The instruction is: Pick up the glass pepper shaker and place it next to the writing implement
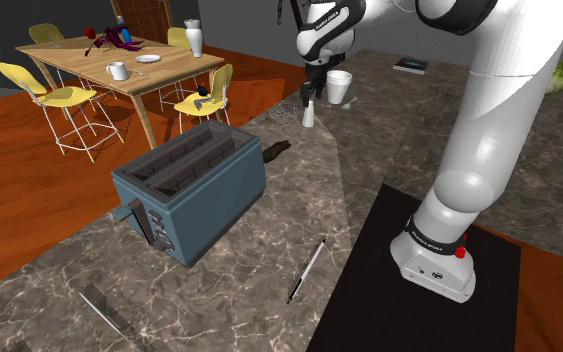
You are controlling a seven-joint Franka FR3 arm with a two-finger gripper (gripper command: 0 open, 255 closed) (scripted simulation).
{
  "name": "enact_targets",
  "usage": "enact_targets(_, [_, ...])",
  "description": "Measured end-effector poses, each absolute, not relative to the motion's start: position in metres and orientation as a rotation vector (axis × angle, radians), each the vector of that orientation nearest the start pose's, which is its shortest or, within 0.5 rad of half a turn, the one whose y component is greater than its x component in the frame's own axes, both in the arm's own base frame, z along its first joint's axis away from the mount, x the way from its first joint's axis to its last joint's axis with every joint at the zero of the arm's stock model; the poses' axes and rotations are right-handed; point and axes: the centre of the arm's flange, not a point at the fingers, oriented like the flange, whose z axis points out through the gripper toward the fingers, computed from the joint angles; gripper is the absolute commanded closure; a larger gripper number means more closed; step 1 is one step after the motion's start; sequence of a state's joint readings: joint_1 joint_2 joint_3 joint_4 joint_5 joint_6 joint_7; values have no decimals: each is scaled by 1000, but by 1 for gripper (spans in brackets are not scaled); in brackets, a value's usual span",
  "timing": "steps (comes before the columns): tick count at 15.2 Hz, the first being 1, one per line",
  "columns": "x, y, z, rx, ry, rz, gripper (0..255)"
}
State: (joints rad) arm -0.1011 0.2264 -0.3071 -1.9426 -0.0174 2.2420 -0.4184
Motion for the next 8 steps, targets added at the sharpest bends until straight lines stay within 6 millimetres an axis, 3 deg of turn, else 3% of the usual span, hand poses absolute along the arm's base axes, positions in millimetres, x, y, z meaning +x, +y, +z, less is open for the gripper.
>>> enact_targets(3, [563,-237,366,-3249,-50,-71,0])
enact_targets(8, [563,-237,362,-3249,-50,-71,0])
